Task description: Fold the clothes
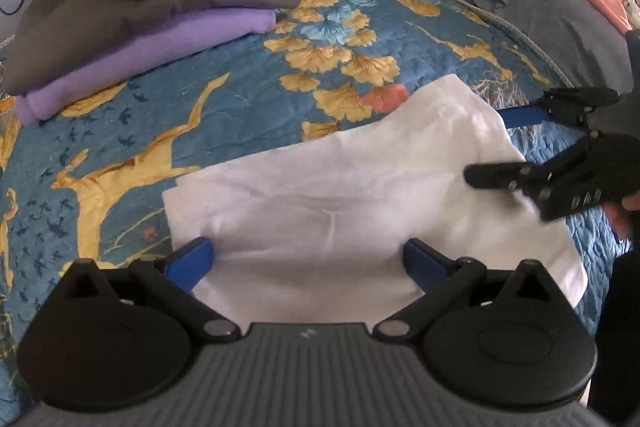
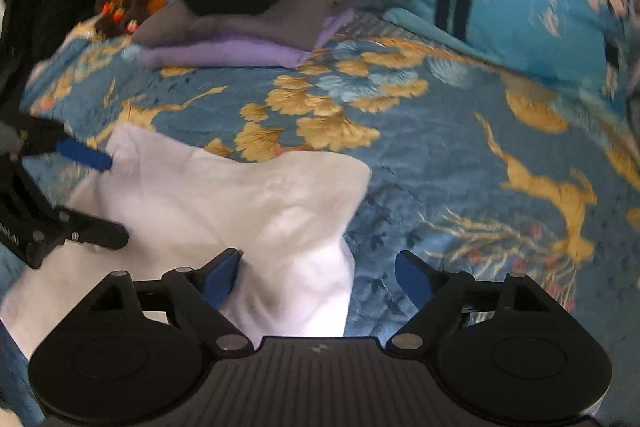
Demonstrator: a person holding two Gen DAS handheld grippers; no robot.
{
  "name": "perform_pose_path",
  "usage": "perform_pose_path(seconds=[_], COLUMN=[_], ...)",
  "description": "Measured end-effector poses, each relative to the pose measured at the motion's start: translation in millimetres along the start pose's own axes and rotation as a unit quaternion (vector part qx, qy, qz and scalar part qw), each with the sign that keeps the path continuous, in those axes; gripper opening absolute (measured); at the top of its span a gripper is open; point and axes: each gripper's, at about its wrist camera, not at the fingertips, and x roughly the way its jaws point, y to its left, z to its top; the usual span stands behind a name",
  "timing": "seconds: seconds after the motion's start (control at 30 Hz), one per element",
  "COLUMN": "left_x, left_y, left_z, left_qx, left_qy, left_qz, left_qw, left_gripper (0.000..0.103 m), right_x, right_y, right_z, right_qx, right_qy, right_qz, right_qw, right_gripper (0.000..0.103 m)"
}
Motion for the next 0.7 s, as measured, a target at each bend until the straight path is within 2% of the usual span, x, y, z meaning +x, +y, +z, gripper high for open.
perform_pose_path(seconds=[0.3, 0.4, 0.53, 0.6, 0.7], left_x=[-9.2, -14.2, -18.5, -23.9, -42.0], left_y=[11.0, 13.3, 16.4, 20.4, 21.7], left_z=[-5.2, -7.6, -12.8, -15.1, -12.8], left_qx=[-0.031, -0.044, -0.045, -0.047, -0.054], left_qy=[-0.003, -0.006, -0.002, -0.003, -0.034], left_qz=[-0.012, -0.014, 0.012, 0.029, 0.003], left_qw=[0.9994, 0.9989, 0.9989, 0.9984, 0.998], left_gripper=[0.103, 0.103, 0.103, 0.102, 0.102], right_x=[-13.2, -16.3, -28.9, -38.9, -44.6], right_y=[-25.5, -21.6, -22.9, -28.8, -27.0], right_z=[0.3, 1.3, 6.5, 9.1, 15.7], right_qx=[0.03, 0.007, 0.036, 0.074, 0.077], right_qy=[0.005, 0.004, -0.015, -0.035, -0.05], right_qz=[-0.042, -0.06, -0.066, -0.067, -0.064], right_qw=[0.999, 0.998, 0.997, 0.994, 0.994], right_gripper=[0.083, 0.083, 0.08, 0.073, 0.072])
